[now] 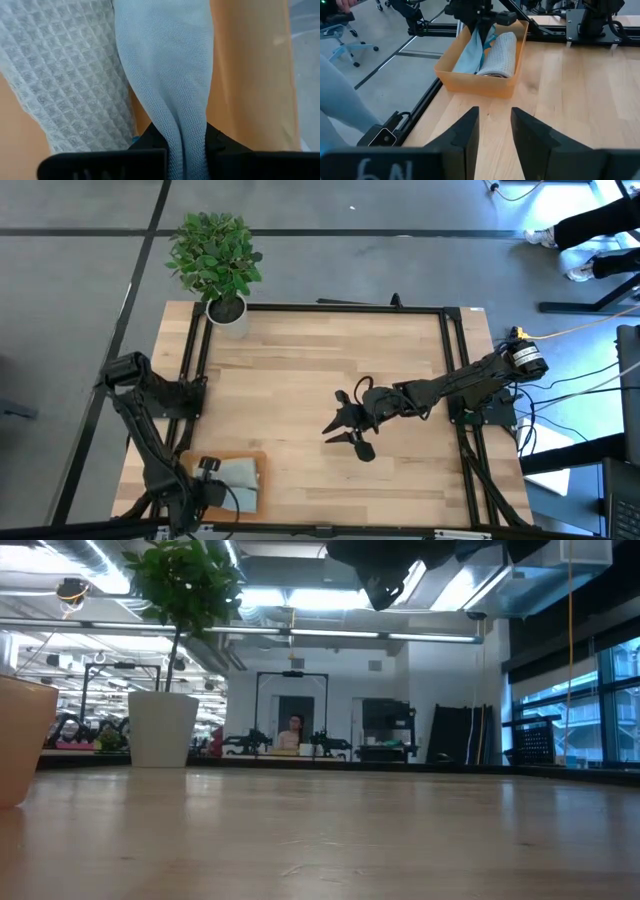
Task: Roll microfiber towels into tight, uniform cylinder then place into a basket
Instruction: Put the rolled blue microfiber towel into the orange bin
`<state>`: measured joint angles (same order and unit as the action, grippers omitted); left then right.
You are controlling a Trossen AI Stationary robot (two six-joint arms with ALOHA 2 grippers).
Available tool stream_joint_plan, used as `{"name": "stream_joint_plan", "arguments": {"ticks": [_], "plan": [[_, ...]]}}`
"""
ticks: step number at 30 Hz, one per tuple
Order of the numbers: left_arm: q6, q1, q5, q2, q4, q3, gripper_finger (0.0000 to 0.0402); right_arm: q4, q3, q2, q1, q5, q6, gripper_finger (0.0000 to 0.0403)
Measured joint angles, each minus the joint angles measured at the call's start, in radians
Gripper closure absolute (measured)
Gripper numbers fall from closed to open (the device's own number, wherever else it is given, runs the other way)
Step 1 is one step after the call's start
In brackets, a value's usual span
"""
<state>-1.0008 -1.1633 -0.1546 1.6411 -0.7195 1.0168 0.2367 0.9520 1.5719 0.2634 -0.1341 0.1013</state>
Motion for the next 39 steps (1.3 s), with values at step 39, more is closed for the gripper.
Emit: {"name": "stream_joint_plan", "arguments": {"ticks": [39], "plan": [[-0.054,0.014,0.041,0.004,0.074,0.000,0.0282,0.000,0.000,0.000,0.000,-0.001,0.000,0.0288]]}}
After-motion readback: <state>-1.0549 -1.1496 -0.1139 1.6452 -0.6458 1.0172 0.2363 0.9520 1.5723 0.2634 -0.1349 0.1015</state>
